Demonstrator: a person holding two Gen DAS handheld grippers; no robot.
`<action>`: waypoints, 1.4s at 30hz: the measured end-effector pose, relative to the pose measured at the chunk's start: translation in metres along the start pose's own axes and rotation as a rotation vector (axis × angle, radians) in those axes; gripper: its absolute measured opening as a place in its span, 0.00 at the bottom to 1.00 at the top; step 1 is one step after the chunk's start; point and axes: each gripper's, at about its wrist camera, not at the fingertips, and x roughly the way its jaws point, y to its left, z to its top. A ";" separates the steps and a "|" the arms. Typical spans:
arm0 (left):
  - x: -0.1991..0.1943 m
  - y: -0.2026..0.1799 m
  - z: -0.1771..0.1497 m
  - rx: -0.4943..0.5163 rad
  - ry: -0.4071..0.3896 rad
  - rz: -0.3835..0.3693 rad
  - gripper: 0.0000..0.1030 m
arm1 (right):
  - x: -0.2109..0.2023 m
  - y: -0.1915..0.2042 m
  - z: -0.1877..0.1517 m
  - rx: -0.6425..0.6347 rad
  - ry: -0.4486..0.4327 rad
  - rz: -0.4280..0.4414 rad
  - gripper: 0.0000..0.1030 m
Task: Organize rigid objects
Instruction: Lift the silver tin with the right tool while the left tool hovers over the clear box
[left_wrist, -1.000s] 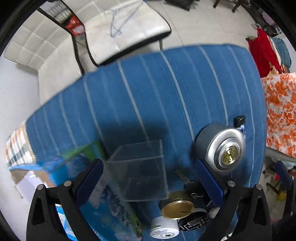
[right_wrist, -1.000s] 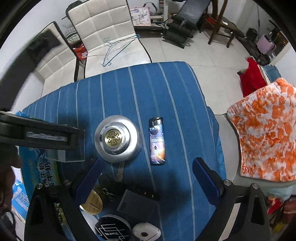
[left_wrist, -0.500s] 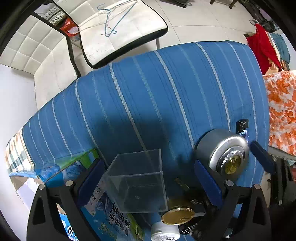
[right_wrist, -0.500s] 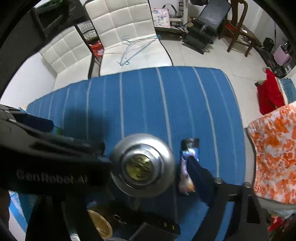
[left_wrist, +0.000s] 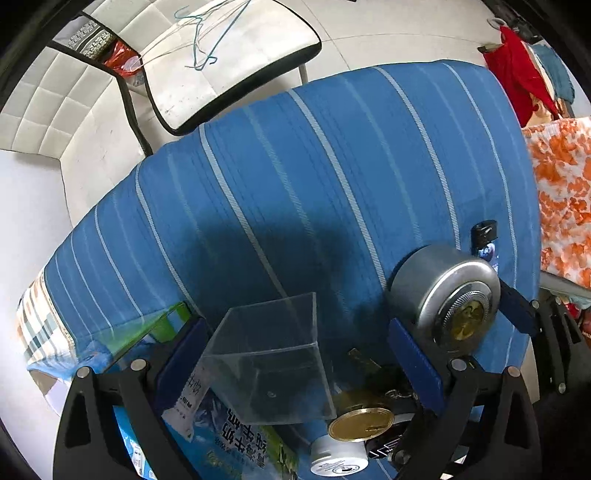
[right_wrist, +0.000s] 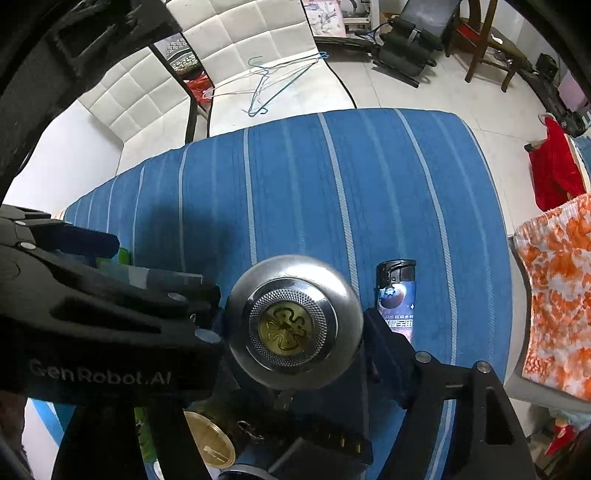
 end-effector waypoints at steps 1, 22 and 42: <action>0.001 0.000 -0.001 -0.004 0.006 -0.012 0.97 | -0.001 -0.001 -0.002 -0.005 -0.001 -0.006 0.74; 0.016 -0.002 -0.024 -0.077 0.025 -0.167 0.97 | -0.003 -0.013 -0.046 -0.007 0.080 -0.062 0.62; -0.012 -0.007 -0.061 -0.079 0.026 -0.229 0.97 | -0.057 -0.028 -0.065 0.009 -0.044 0.002 0.73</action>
